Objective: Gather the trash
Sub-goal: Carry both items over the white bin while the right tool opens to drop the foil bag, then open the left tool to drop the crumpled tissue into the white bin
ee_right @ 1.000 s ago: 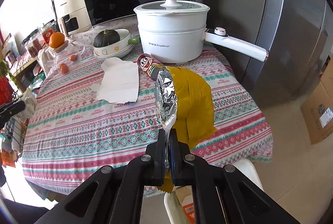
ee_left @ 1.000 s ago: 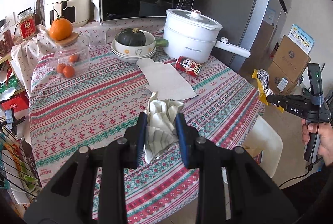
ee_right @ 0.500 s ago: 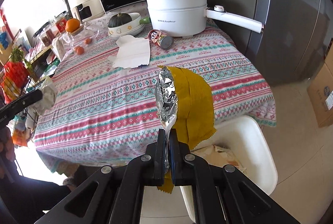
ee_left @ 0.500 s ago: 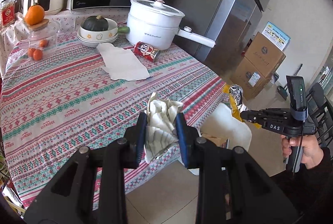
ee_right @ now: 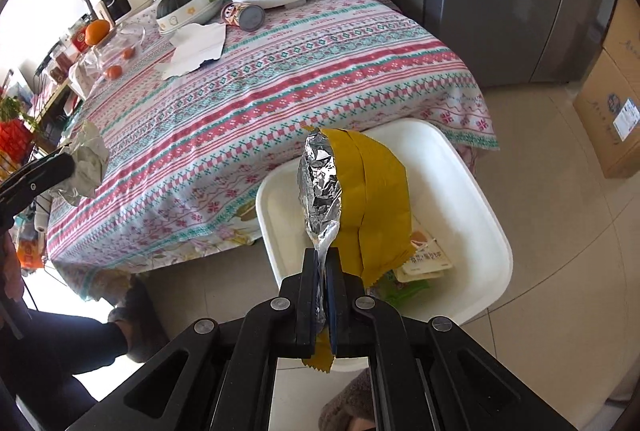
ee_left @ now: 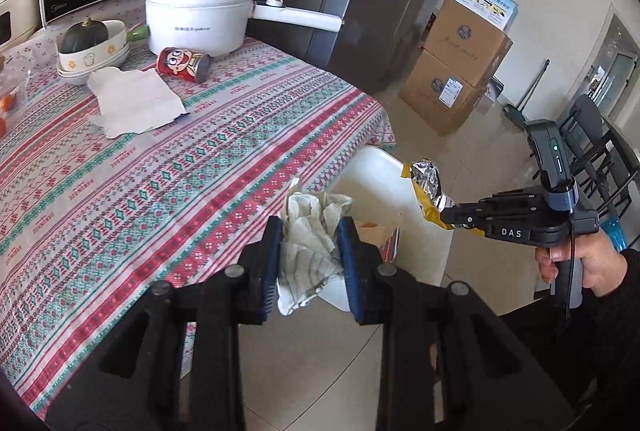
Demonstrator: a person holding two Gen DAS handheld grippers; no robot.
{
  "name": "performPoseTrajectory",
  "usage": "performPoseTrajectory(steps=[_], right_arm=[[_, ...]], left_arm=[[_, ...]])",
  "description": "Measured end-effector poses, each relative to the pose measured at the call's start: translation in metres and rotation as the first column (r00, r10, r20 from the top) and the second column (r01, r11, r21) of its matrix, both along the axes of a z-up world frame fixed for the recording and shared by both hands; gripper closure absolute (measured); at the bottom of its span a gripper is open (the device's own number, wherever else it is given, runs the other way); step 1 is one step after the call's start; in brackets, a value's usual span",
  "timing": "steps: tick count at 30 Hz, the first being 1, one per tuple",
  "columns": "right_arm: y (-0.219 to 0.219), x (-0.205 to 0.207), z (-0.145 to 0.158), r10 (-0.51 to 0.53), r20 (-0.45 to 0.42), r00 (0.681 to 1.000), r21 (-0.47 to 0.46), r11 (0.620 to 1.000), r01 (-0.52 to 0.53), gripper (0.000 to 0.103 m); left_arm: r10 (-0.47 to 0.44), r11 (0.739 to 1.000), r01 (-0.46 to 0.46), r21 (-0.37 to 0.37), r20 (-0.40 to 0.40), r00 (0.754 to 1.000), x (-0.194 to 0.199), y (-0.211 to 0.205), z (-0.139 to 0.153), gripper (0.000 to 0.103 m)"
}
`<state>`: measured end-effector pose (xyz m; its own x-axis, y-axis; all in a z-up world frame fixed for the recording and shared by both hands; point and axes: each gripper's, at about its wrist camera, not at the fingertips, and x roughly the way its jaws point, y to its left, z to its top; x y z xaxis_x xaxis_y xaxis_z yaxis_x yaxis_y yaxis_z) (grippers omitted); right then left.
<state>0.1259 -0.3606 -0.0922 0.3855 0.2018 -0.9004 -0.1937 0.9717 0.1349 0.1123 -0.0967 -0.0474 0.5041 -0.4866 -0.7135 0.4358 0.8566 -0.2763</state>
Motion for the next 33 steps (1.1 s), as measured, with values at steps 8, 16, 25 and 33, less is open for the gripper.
performPoseTrajectory(steps=[8, 16, 25, 33], right_arm=[[-0.022, 0.001, -0.017, -0.032, -0.051, 0.998, -0.007, 0.999, 0.032, 0.097], [-0.042, 0.005, -0.019, -0.103, -0.076, 0.992, 0.018, 0.994, 0.104, 0.05], [-0.057, -0.004, -0.005, -0.153, -0.041, 0.987, -0.001, 0.988, 0.153, 0.045], [-0.053, 0.002, 0.009, -0.139, 0.001, 0.99, -0.036, 0.99, 0.139, 0.037]], left_arm=[[-0.088, 0.996, 0.089, 0.018, -0.028, 0.996, 0.004, -0.046, -0.013, 0.072], [-0.143, 0.989, 0.144, 0.015, -0.053, 0.988, 0.016, -0.088, -0.029, 0.071], [-0.199, 0.979, 0.201, 0.021, -0.074, 0.977, 0.031, -0.126, -0.053, 0.068], [-0.137, 0.983, 0.152, 0.106, -0.137, 0.981, 0.046, -0.115, -0.046, 0.022]])
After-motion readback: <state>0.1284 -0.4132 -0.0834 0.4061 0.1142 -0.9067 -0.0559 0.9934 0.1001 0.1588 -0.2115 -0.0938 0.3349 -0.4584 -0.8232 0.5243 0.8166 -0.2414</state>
